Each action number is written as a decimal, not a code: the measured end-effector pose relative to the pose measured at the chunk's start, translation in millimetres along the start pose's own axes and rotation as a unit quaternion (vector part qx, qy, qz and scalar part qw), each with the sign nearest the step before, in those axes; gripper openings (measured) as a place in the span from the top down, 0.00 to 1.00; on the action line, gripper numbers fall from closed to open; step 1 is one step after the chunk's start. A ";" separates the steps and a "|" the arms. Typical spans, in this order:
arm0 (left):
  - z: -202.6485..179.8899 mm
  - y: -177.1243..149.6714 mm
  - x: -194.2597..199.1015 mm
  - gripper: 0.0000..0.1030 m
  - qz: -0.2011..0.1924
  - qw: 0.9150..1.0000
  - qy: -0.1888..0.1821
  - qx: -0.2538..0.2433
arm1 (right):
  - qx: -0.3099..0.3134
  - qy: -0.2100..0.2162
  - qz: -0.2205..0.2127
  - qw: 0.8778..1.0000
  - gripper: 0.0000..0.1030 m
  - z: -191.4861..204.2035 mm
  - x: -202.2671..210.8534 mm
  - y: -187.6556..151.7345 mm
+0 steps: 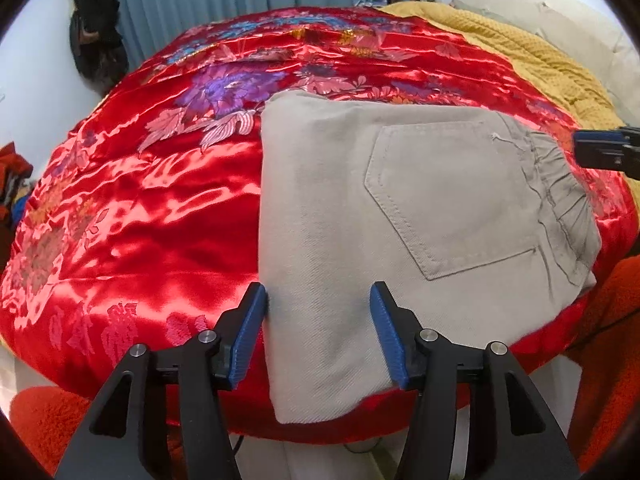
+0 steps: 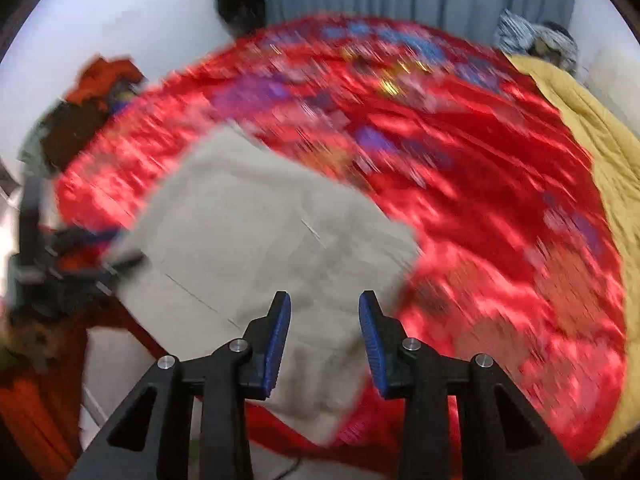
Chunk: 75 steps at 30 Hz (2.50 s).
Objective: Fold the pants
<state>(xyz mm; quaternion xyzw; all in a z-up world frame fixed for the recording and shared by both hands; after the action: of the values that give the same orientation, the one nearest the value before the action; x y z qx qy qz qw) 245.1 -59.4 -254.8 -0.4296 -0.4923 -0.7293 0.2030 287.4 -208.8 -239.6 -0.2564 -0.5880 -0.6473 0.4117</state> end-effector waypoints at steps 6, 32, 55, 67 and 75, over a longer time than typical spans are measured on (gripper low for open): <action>0.6 -2.6 -2.3 0.42 0.003 1.000 -0.007 0.007 | -0.027 -0.026 0.073 0.997 0.69 -32.8 -76.5 -28.7; 2.8 -7.1 -8.6 0.39 0.007 1.000 -0.016 0.019 | -0.020 -0.056 0.016 0.998 0.69 -27.1 -72.4 -35.9; 55.9 14.0 15.2 0.21 0.018 0.995 -0.062 0.078 | -0.136 0.092 0.011 0.986 0.41 -52.3 13.6 -52.0; 44.5 27.7 -51.3 0.18 0.116 0.978 -0.162 0.061 | -0.301 0.200 0.113 0.926 0.42 -101.7 -63.9 -52.4; 22.3 43.2 -28.6 0.80 0.140 0.982 -0.114 0.050 | -0.197 0.130 0.137 0.962 0.66 -69.2 -62.4 -33.0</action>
<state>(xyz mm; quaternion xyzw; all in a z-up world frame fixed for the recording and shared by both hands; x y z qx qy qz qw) 301.5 -61.8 -251.7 -0.5638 -0.4835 -0.6142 0.2667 303.5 -262.6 -321.0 -0.3241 -0.3492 -0.7159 0.5104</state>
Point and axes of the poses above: each gripper's, at about its wrist camera, not at the fingertips, and x roughly against the way its jaws point, z to its left, y to its top, the point moved 6 cm from there along -x, roughly the way its jaws point, and after that the axes turned 12 degrees about -x, right-handed, at the moved point
